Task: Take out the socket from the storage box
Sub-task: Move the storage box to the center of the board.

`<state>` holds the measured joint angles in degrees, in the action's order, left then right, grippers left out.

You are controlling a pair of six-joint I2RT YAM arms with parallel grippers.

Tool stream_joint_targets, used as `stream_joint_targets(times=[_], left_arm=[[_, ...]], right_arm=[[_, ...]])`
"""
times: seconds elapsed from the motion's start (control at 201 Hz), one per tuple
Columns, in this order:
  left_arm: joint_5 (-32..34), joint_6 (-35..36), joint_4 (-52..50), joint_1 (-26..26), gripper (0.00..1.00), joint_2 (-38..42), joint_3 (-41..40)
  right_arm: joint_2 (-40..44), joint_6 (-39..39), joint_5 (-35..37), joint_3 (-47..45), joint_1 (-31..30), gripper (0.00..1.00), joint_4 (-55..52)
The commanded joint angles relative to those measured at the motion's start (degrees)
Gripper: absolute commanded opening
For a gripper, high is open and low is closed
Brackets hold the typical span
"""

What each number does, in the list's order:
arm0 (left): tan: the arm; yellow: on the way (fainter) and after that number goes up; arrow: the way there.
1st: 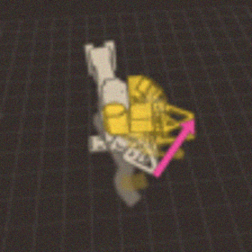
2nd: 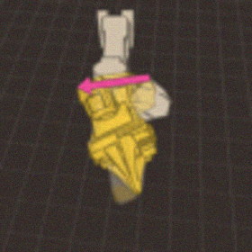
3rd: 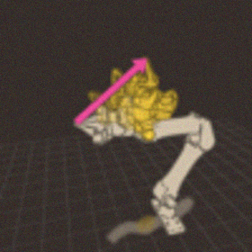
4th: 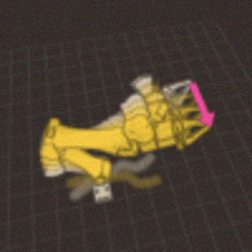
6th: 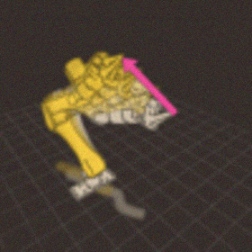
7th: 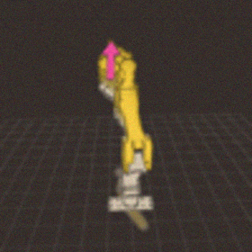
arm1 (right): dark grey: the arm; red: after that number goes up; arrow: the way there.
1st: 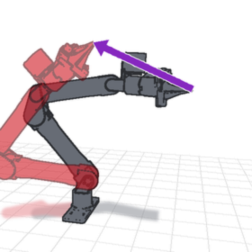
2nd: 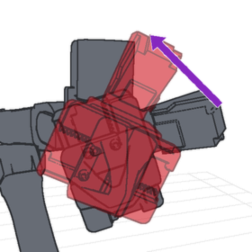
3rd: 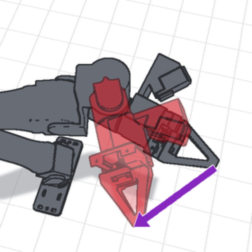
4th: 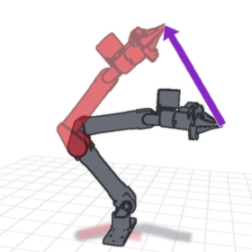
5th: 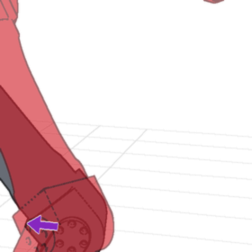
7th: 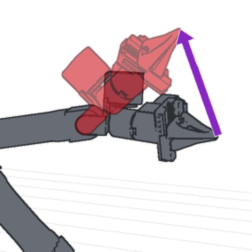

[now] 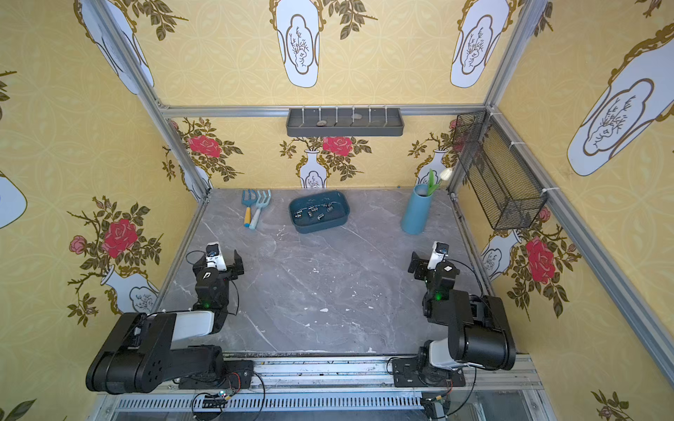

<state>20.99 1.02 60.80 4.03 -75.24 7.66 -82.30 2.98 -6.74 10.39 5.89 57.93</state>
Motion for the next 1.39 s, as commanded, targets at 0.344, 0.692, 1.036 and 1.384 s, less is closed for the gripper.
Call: stream_joint_targets(times=[0.344, 0.692, 1.036, 1.384], left_arm=[[-0.08, -0.27, 1.12, -0.02, 1.00, 0.02, -0.28], [0.40, 1.35, -20.64, 2.89, 1.00, 19.60, 4.60], [-10.87, -26.04, -49.16, 6.49, 1.00, 16.73, 27.82], [-31.82, -33.99, -70.79, 8.10, 1.00, -13.26, 58.45]], right_arm=[[-0.06, 0.19, 0.01, 0.20, 0.07, 0.98, 0.70], [15.38, 4.09, 7.04, 6.15, 0.04, 0.97, -21.89], [27.20, 25.92, -5.70, 21.13, 0.26, 0.98, -52.81], [23.31, 28.14, -17.80, 25.93, -4.87, 0.97, -56.18]])
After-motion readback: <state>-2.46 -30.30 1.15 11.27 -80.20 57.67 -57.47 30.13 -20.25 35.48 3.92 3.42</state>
